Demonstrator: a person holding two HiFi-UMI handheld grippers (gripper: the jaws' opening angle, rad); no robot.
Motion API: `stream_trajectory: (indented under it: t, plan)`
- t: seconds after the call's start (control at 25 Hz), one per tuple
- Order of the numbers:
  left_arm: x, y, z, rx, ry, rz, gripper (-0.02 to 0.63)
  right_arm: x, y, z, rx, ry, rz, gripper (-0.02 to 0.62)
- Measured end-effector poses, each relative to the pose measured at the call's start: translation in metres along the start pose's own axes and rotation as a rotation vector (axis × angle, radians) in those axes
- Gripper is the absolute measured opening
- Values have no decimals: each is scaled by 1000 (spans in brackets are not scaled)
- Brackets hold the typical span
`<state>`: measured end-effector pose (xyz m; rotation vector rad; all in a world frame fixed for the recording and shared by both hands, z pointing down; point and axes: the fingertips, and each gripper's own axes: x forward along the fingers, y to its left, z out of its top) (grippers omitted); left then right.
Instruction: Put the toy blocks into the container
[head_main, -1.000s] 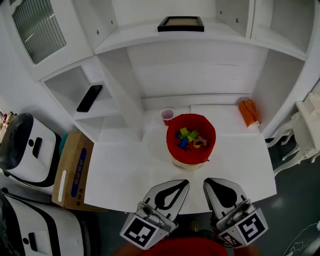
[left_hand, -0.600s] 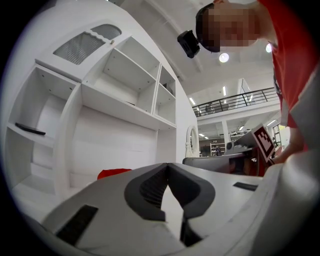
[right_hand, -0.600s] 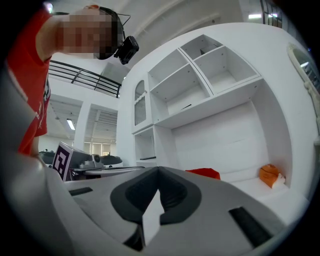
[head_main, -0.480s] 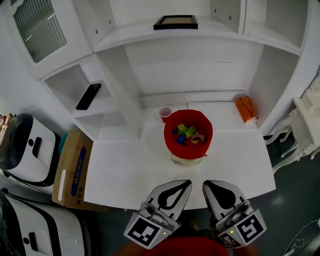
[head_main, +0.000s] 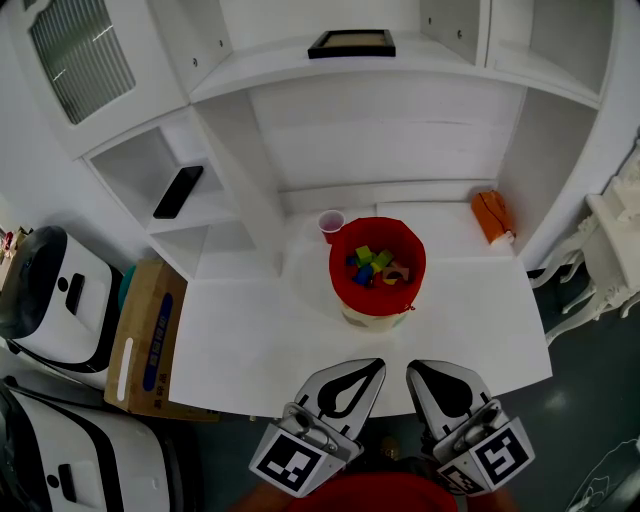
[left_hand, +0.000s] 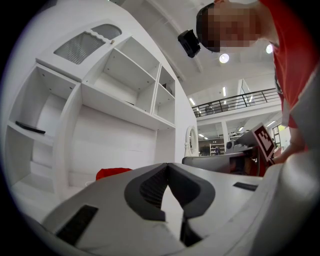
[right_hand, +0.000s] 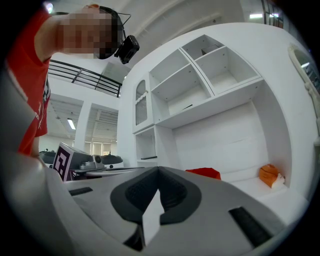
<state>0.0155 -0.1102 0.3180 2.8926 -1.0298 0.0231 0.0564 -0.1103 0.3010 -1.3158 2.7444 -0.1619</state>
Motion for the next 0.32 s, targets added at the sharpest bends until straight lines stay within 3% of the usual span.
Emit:
stream_trajectory:
  t: [0.32]
  plan:
    - [1, -2, 1, 11, -4, -2, 12, -2, 1, 1, -2, -4, 8, 6]
